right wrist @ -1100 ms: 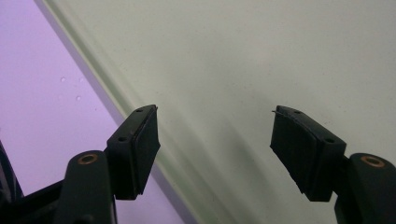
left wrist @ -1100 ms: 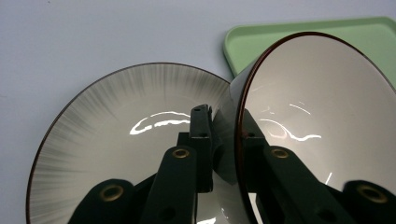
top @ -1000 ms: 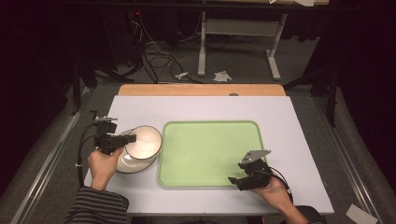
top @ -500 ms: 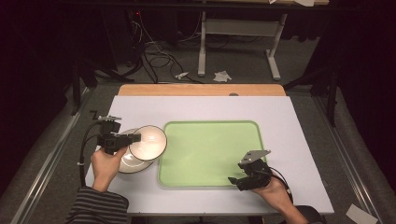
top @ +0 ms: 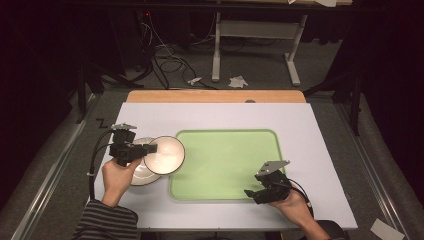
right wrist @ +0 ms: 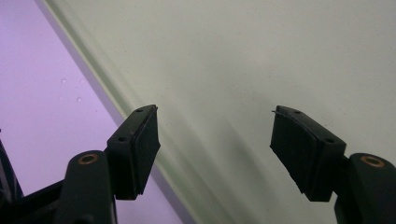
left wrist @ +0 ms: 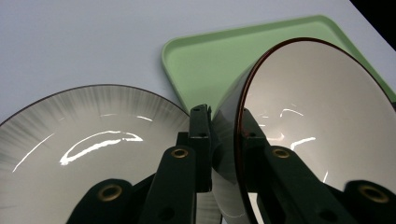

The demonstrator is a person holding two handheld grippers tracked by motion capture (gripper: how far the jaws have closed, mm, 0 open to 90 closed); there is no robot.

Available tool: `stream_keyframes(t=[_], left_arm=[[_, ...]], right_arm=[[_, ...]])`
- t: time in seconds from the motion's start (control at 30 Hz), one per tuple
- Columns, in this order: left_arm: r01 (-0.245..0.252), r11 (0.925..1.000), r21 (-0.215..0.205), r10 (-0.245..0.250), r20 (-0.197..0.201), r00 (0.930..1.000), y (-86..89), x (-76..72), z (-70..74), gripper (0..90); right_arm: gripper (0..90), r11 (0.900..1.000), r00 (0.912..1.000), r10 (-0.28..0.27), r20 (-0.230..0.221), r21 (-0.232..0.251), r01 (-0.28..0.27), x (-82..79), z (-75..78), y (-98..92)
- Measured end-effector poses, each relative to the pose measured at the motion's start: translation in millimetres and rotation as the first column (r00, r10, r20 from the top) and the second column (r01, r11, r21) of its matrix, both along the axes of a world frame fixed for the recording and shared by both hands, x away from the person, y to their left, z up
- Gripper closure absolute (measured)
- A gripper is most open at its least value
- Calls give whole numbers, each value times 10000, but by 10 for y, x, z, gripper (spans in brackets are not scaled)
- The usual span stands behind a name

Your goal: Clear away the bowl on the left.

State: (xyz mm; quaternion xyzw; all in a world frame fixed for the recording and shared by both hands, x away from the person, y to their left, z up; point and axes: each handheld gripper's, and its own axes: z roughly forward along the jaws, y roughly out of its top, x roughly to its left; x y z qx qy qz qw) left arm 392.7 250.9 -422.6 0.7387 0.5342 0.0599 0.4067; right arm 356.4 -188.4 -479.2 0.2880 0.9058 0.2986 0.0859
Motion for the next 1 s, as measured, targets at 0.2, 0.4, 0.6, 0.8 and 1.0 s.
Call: stream_keyframes(t=[0.2, 0.4, 0.6, 0.8, 1.0], left_arm=[[415, 9991, -50, -415, 29, 9991, -122, 1, 36, 807], [693, 9975, -156, -693, 44, 9976, -219, 45, 71, 806], [928, 9956, -156, -927, 114, 9956, -340, 98, 113, 806], [1287, 9917, -53, -1285, 238, 9914, -503, 151, 182, 807], [1625, 9867, 76, -1626, 271, 9863, -668, 204, 256, 806]], right_arm=[[339, 10000, 10000, 12, 82, 62, -12, 0, 6, -3], [338, 9999, 10000, -18, 19, 128, 18, 4, 4, -10], [338, 9999, 10000, -9, 27, 157, 8, -10, 17, -5], [339, 9994, 9999, -125, -33, 313, 126, -9, 27, -14], [339, 9995, 10000, -58, 28, 297, 57, -15, 35, -14]])
